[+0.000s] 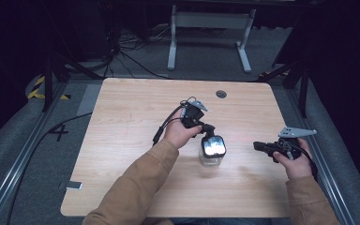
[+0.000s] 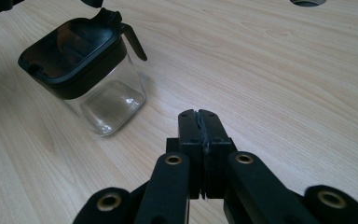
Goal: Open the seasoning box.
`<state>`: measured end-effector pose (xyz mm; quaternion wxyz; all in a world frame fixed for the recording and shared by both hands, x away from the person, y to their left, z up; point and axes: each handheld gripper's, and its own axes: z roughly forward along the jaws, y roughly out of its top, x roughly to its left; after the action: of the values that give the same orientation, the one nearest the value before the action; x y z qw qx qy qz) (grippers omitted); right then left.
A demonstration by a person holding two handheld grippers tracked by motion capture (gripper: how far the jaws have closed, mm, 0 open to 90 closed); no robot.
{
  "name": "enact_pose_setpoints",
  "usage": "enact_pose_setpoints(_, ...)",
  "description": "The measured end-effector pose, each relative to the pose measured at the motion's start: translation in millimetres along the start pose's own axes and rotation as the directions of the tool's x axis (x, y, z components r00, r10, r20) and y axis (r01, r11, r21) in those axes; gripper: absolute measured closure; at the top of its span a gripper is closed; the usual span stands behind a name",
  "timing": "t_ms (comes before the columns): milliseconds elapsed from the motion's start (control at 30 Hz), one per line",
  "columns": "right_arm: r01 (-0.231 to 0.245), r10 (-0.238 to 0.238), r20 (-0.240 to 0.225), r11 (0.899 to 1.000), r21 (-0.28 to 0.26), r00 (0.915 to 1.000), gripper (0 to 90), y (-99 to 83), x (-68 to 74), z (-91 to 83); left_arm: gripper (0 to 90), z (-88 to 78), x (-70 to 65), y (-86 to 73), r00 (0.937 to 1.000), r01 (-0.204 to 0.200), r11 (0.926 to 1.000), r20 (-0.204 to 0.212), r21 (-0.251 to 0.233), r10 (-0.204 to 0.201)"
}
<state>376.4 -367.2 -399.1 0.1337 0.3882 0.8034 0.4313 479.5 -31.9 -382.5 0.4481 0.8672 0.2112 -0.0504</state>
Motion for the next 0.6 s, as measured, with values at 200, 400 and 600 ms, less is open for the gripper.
enact_pose_setpoints(200, -0.001, 0.002, -0.009, 1.0, 0.007, 1.0, 89.7, -0.3, 3.1, 0.7, 89.7, 2.2, 3.0, -0.9, 0.9998, 0.013, 0.9999, -0.017, 0.01, -0.013)
enact_pose_setpoints(400, 0.015, -0.015, -0.011, 1.0, 0.003, 0.9998, 89.7, 1.0, 5.2, 0.2, 89.6, 3.6, 3.3, -0.9, 0.9995, 0.012, 0.9999, -0.029, 0.009, -0.012)
enact_pose_setpoints(600, 0.022, -0.022, -0.017, 1.0, 0.0, 0.9996, 89.7, 2.4, 7.6, 0.8, 89.6, 3.8, 3.8, -2.8, 0.9997, 0.009, 1.0, -0.021, -0.004, -0.009)
